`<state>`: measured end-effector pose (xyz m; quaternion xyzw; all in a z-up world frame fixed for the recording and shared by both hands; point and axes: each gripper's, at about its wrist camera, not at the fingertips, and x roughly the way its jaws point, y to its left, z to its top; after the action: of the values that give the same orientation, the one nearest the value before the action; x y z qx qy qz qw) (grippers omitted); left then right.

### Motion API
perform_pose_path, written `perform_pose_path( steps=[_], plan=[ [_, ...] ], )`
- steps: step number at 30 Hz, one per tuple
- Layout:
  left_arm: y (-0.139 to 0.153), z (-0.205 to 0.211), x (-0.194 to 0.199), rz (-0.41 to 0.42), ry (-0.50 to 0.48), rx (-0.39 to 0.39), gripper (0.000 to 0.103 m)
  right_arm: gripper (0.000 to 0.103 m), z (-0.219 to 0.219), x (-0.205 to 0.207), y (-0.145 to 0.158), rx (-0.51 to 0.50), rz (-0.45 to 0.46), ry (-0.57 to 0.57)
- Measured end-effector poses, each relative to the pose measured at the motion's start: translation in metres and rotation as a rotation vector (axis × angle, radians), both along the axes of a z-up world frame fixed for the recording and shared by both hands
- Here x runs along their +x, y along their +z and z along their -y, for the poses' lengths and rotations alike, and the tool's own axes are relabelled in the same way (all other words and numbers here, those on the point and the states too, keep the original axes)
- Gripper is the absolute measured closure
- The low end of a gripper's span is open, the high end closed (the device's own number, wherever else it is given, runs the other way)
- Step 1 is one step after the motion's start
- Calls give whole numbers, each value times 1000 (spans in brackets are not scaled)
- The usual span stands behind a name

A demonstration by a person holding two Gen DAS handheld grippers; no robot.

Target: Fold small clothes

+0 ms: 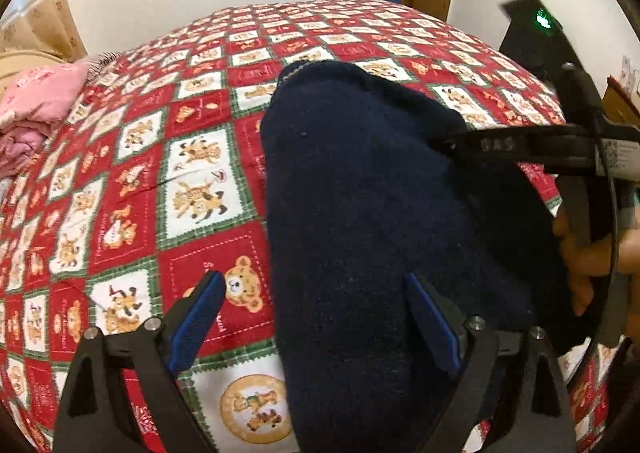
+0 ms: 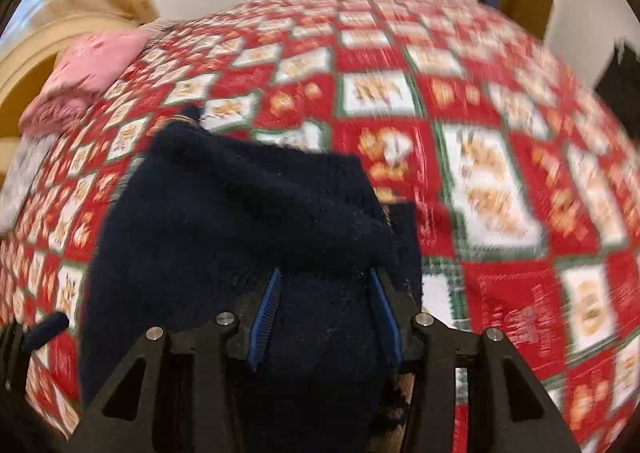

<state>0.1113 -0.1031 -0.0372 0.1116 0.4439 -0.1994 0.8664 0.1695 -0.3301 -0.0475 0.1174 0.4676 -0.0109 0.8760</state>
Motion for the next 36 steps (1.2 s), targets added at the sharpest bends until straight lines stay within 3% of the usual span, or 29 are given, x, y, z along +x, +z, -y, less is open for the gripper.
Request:
perform_pose_path(
  steps=[5, 7, 9, 14, 18, 22, 25, 27, 28, 30, 32, 34, 36],
  plan=[
    [7, -7, 6, 12, 11, -31, 7, 52, 25, -45, 24, 200, 134, -25],
    [9, -9, 9, 19, 20, -48, 7, 33, 26, -64, 27, 244, 165, -4],
    [10, -17, 15, 17, 54, -75, 4, 32, 25, -83, 29, 241, 190, 19],
    [-8, -17, 37, -111, 86, -140, 1, 24, 25, -104, 11, 169, 123, 16],
    [-22, -10, 41, -177, 105, -165, 0, 20, 28, -99, -22, 333, 66, -17],
    [-29, -17, 44, -263, 96, -255, 0, 11, 14, -94, -29, 303, 68, 4],
    [-44, -27, 51, -390, 109, -379, 0, 11, 12, -94, -30, 308, 67, 24],
    [-41, -22, 49, -375, 69, -357, 0, 11, 18, -94, -32, 345, 66, 16],
    [-39, -18, 47, -358, 43, -340, 2, 11, 22, -94, -34, 364, 70, 1],
    [-37, -10, 44, -350, 2, -351, 20, 11, 26, -89, -36, 393, 74, -20],
    [-38, -8, 43, -359, -3, -367, 25, 13, 18, -87, -34, 354, 74, 9],
    [-37, -8, 41, -363, -11, -385, 35, 30, 6, -86, -30, 303, 65, 55],
    [-33, -9, 38, -348, -20, -397, 53, 39, -1, -86, -25, 278, 52, 73]
  ],
)
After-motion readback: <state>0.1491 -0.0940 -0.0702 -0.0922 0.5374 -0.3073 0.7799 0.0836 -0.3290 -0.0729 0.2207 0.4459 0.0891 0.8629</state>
